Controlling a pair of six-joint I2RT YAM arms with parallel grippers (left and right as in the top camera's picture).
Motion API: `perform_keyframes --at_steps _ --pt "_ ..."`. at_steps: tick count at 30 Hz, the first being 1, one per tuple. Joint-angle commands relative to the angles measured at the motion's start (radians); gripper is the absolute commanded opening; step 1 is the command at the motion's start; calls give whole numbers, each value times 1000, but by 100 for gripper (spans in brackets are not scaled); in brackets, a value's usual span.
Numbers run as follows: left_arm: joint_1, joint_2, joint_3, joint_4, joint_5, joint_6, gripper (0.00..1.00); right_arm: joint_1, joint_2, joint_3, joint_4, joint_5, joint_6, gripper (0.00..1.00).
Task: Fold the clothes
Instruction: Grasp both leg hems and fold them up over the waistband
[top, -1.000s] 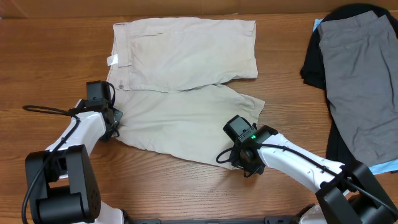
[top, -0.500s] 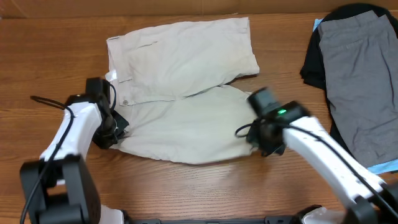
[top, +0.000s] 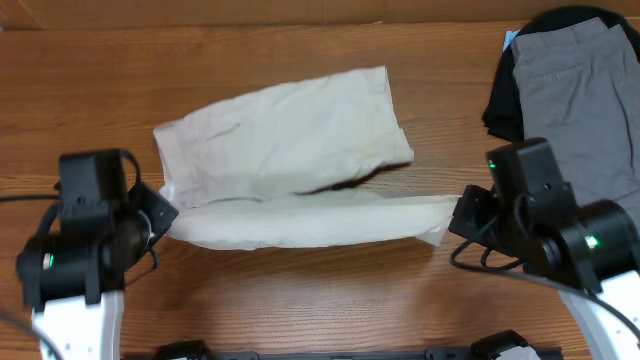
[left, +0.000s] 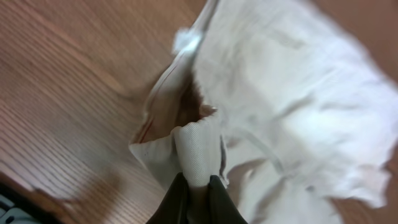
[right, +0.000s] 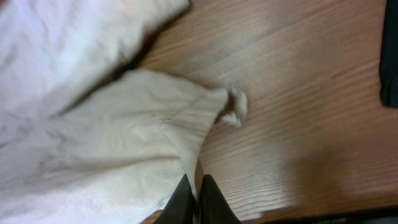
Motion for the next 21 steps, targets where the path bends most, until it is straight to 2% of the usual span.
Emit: perform_keyframes --at_steps 1,3,9,14,21 --pt "0 -42 22 5 -46 -14 4 -8 20 23 98 22 -105 4" --pt "0 -32 19 5 -68 -18 4 -8 63 23 163 21 -146 4" --pt "0 59 10 10 -153 -160 4 -8 297 24 430 -1 -291 4" --pt "0 165 5 50 -285 -267 4 -10 463 59 599 7 -357 4" --pt "0 347 5 200 -342 -291 4 -51 572 88 863 51 -443 4"
